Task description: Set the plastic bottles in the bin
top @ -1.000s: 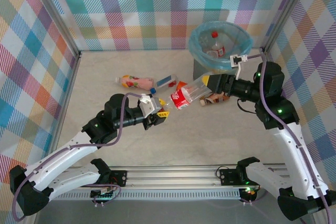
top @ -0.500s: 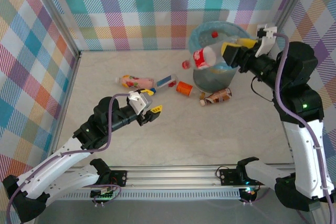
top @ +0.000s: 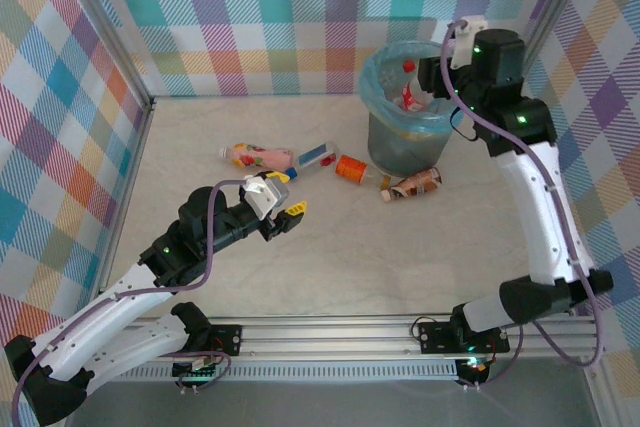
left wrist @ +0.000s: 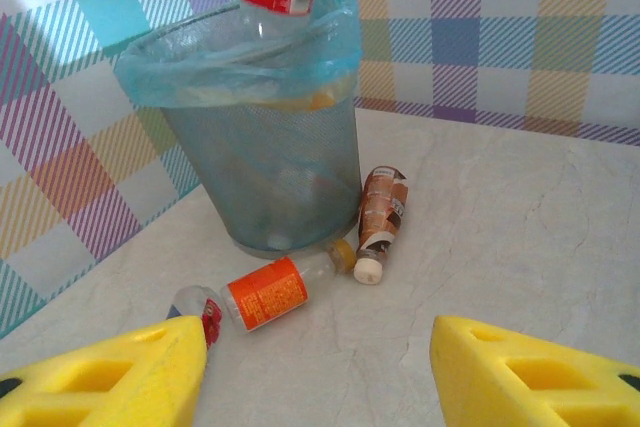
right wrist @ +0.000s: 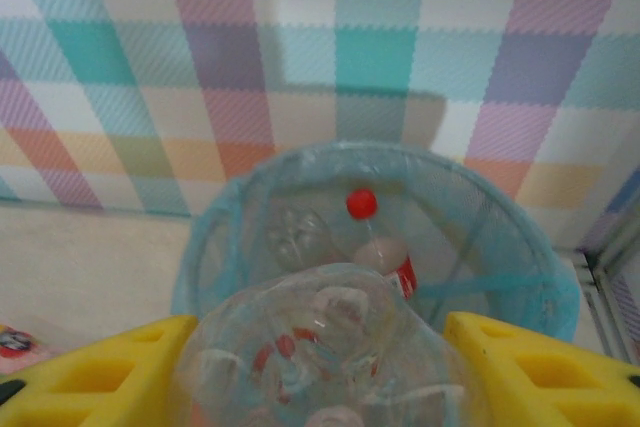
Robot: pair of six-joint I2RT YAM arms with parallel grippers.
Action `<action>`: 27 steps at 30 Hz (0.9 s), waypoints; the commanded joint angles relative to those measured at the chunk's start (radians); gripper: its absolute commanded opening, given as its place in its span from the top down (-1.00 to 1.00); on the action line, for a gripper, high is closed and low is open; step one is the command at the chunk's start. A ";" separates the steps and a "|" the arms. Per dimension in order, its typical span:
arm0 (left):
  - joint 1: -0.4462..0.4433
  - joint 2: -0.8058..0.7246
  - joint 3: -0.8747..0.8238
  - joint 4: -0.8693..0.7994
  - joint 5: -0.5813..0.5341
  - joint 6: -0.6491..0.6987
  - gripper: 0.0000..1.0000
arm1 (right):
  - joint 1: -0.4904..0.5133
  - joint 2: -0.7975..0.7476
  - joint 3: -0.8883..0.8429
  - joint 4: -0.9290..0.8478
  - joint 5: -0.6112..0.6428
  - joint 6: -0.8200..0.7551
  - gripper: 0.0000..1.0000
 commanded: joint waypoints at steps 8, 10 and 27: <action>0.003 0.003 -0.016 0.004 0.008 -0.022 -0.22 | 0.016 0.148 0.022 -0.039 0.012 -0.001 -0.08; 0.003 0.007 -0.013 0.000 0.011 -0.022 -0.22 | 0.016 0.177 0.026 -0.038 0.008 -0.002 -0.09; 0.003 0.017 -0.012 -0.011 0.028 -0.022 -0.22 | 0.013 0.438 0.082 -0.028 -0.075 -0.015 -0.15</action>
